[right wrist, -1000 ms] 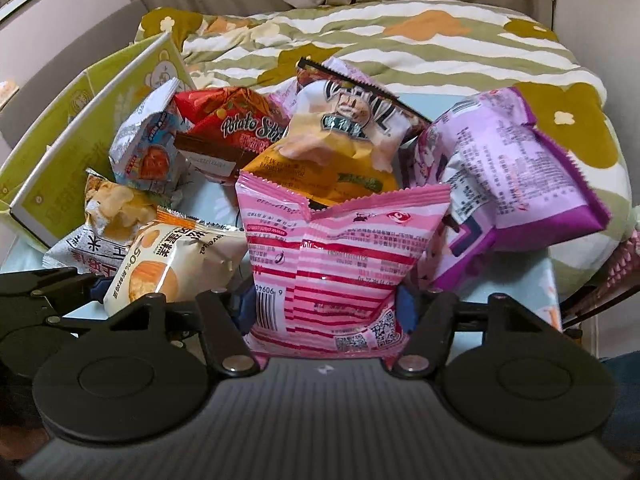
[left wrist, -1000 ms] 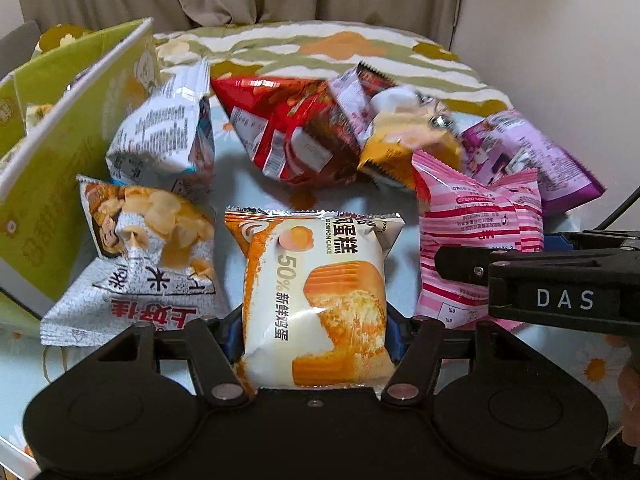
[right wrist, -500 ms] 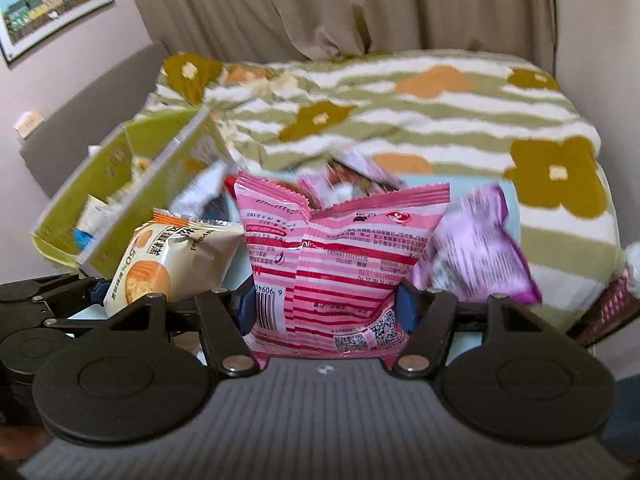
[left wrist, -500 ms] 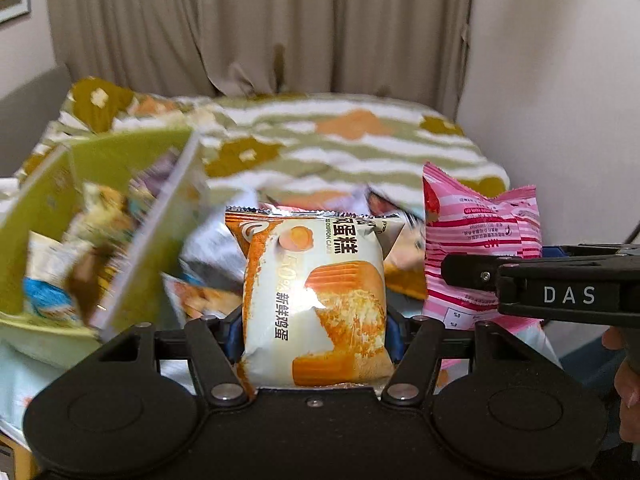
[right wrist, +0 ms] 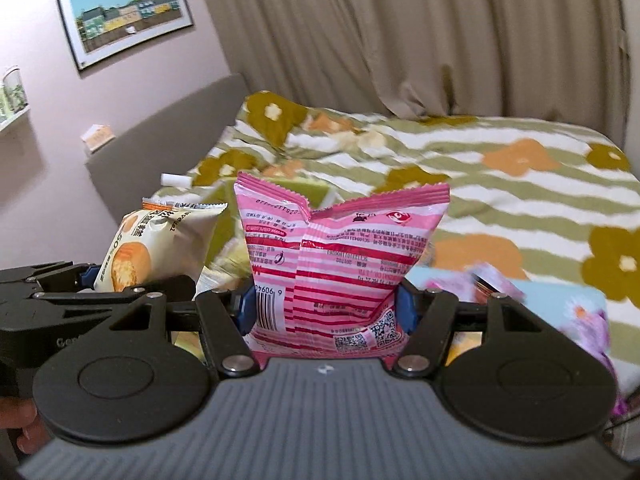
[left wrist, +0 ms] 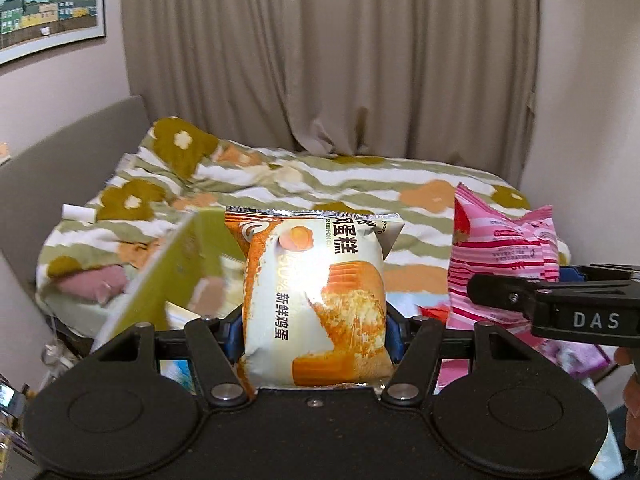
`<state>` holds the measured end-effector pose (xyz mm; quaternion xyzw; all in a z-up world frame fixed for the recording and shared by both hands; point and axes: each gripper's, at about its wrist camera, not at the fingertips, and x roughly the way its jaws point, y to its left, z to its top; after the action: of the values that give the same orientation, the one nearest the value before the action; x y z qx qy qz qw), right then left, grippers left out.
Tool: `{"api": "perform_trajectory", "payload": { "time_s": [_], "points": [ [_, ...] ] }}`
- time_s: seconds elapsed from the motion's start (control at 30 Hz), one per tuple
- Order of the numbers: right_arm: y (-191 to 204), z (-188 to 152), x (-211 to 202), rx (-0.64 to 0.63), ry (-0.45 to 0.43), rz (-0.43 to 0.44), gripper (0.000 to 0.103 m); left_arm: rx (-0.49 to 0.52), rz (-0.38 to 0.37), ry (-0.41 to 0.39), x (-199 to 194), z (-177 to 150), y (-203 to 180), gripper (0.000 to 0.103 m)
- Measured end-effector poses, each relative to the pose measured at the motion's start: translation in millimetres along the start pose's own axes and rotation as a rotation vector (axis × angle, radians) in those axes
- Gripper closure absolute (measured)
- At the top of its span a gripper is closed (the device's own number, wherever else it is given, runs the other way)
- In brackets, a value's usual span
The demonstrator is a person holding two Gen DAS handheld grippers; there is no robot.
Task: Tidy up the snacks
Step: 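Carry both bags over the box and open both tools to drop them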
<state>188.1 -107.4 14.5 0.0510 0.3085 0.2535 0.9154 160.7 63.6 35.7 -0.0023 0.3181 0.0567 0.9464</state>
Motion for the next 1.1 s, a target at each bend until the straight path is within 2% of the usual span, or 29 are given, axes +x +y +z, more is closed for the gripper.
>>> {"api": "perform_trajectory", "payload": {
  "time_s": [0.17, 0.37, 0.8, 0.83, 0.87, 0.9, 0.93, 1.1],
  "points": [
    [40, 23, 36, 0.016, -0.01, 0.012, 0.024, -0.003, 0.007, 0.002, 22, 22, 48, 0.036],
    [73, 49, 85, 0.045, -0.007, -0.003, 0.024, 0.001, -0.023, 0.028, 64, 45, 98, 0.036],
    [100, 69, 170, 0.157, 0.051, -0.144, 0.024, 0.026, -0.14, 0.188, 173, 59, 154, 0.035],
    [100, 68, 175, 0.163, 0.056, -0.153, 0.024, 0.022, -0.149, 0.201, 181, 58, 156, 0.034],
    [101, 69, 179, 0.168, 0.06, -0.163, 0.024, 0.021, -0.152, 0.21, 188, 58, 158, 0.025],
    [101, 69, 183, 0.171, 0.063, -0.172, 0.024, 0.025, -0.15, 0.214, 193, 57, 158, 0.013],
    [101, 69, 187, 0.175, 0.068, -0.181, 0.024, 0.026, -0.147, 0.213, 197, 56, 160, 0.009],
    [102, 70, 201, 0.178, 0.094, -0.197, 0.024, 0.027, -0.151, 0.213, 193, 49, 163, 0.006]
  ]
}}
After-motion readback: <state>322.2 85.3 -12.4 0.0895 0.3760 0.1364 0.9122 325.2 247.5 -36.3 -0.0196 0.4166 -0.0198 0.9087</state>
